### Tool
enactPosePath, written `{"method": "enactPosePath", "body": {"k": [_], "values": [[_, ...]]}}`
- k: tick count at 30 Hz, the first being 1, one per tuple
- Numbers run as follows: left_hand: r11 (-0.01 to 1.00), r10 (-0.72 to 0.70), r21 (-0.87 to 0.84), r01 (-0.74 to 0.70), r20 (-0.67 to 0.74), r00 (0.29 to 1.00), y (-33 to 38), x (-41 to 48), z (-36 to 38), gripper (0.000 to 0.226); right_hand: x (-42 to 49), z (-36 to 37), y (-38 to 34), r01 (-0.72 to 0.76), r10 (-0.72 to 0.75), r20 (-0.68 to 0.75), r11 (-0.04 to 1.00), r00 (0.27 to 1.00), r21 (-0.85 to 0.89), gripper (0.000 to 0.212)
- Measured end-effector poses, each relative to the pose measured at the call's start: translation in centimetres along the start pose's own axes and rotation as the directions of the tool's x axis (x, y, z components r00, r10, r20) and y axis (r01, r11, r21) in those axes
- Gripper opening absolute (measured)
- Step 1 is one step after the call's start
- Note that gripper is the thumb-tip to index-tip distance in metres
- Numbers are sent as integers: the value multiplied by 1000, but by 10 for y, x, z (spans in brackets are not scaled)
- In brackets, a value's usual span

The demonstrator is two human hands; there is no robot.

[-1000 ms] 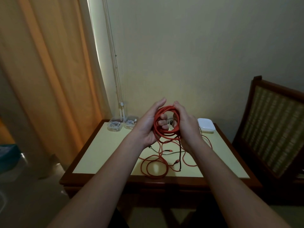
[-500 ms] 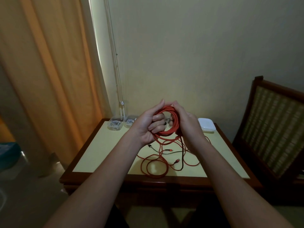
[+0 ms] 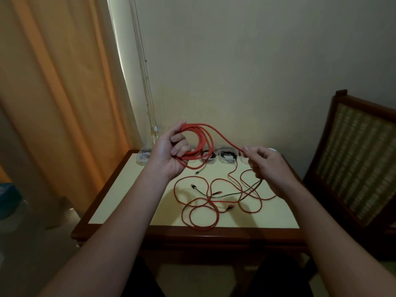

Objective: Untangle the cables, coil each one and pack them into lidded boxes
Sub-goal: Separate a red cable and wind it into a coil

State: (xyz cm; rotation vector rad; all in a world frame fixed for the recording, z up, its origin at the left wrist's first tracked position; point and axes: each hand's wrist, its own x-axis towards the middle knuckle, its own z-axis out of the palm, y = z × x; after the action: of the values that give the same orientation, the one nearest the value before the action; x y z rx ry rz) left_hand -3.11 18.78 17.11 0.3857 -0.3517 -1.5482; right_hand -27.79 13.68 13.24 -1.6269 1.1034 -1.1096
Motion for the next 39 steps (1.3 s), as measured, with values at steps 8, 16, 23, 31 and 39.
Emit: {"method": "enactPosePath", "body": {"k": [8,16,23,31,39], "values": [[988,17,-147,-40,-155,988,12,35,-47,20,15,1,68,-61,66,16,972,998,-227,17],[863,333,475,-169,-286,898,-8,63,-52,18,28,35,74,326,-191,278,724,941,-607,22],[516,243,849,-117,-14,970,-40,73,-49,32,56,62,32,537,-417,348,540,840,-648,46],[495,73,866,-68,36,997,-41,79,-42,30,79,62,19,496,-492,127,761,861,-418,23],[610,8,792,19,-30,1000,-40,85,-56,26,79,49,66,346,-355,93,766,930,-541,29]]}}
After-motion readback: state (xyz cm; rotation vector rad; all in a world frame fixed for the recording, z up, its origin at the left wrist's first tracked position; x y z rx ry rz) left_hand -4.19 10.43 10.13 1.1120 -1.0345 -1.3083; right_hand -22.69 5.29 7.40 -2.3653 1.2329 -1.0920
